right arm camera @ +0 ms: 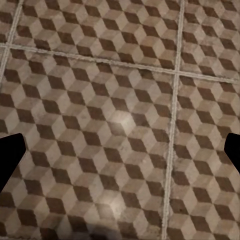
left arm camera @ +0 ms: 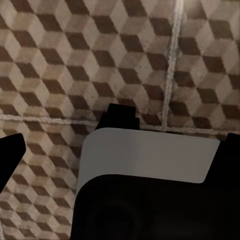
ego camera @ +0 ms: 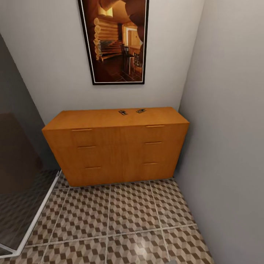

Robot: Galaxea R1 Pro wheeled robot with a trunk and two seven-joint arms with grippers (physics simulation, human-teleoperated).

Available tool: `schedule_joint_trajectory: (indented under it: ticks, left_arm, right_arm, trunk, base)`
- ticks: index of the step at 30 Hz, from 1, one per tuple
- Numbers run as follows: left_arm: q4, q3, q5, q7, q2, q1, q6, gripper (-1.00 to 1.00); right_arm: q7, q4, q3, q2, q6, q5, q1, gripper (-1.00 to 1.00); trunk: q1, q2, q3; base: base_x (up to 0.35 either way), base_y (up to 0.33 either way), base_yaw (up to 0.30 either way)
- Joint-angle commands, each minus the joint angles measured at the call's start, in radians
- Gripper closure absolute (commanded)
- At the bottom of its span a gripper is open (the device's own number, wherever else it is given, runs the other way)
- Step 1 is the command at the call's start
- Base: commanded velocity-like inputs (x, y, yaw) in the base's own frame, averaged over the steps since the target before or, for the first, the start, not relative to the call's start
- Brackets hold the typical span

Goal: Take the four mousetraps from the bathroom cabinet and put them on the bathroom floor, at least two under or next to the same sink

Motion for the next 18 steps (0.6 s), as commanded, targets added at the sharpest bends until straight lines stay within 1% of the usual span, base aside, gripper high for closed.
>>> schedule_joint_trajectory:
  ticks: [1,11,18]
  left_arm:
    - [-0.005,-0.009,0.006,0.008,0.001,0.001,-0.002,-1.0]
    - [-0.008,-0.012,0.005,0.006,-0.002,0.01,-0.009,-1.0]
    - [-0.008,-0.012,0.004,0.006,-0.003,0.004,-0.01,-1.0]
  right_arm:
    - [-0.007,0.001,-0.006,0.0,-0.001,0.011,-0.001,-1.0]
    - [-0.006,-0.002,-0.004,0.002,-0.002,0.017,-0.001,-1.0]
    - [-0.006,-0.01,0.0,0.004,-0.01,0.021,-0.002,-1.0]
  trunk:
    - [0.0,0.0,-0.001]
    - [0.0,0.0,-0.001]
    - [0.0,0.0,-0.001]
  base:
    - [0.0,0.0,0.0]
    - [0.0,0.0,0.0]
    - [0.0,0.0,0.0]
